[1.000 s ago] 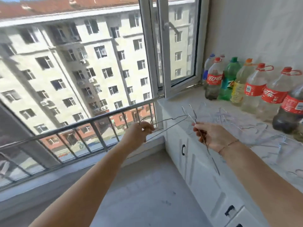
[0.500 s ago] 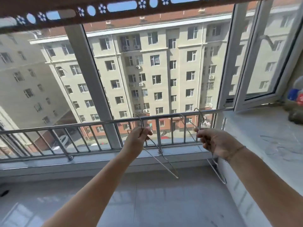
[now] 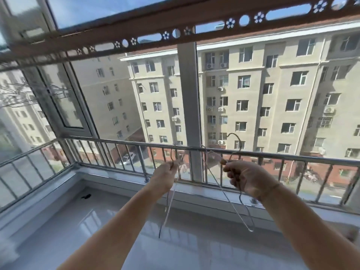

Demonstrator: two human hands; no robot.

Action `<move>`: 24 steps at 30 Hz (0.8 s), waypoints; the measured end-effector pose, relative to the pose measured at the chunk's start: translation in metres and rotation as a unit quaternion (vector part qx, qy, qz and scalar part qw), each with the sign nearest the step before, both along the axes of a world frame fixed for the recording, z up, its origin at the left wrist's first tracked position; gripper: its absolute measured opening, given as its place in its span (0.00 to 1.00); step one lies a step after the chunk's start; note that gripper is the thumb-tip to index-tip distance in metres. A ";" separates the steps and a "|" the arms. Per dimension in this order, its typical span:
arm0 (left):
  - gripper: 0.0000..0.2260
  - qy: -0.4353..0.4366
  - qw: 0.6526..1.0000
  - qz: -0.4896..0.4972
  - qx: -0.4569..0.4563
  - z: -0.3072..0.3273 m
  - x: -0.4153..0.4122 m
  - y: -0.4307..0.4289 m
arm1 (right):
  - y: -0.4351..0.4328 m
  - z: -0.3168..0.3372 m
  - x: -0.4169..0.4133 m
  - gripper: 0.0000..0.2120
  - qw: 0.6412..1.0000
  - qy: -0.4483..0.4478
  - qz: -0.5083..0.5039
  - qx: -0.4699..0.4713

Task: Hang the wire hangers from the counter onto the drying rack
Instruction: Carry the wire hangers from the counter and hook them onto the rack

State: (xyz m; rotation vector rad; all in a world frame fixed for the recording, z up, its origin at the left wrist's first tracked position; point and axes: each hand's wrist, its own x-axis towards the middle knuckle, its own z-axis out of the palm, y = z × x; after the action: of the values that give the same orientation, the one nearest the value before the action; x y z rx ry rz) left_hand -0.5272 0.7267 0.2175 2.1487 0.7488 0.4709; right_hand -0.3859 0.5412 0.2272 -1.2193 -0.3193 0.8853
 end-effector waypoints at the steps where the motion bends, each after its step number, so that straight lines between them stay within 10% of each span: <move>1: 0.17 -0.002 0.998 0.014 -0.056 0.000 -0.008 0.012 | 0.016 0.002 -0.003 0.06 1.000 0.002 0.013 0.001; 24: 0.11 -0.167 0.914 0.122 -0.349 0.079 -0.070 0.319 | 0.401 0.089 -0.030 0.09 0.970 -0.037 0.209 0.119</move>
State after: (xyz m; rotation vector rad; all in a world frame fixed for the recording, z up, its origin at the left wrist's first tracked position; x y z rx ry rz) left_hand -0.5976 1.0455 0.2965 1.2751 0.8337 0.5757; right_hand -0.4158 0.9424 0.3164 -0.9778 -0.7421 1.1270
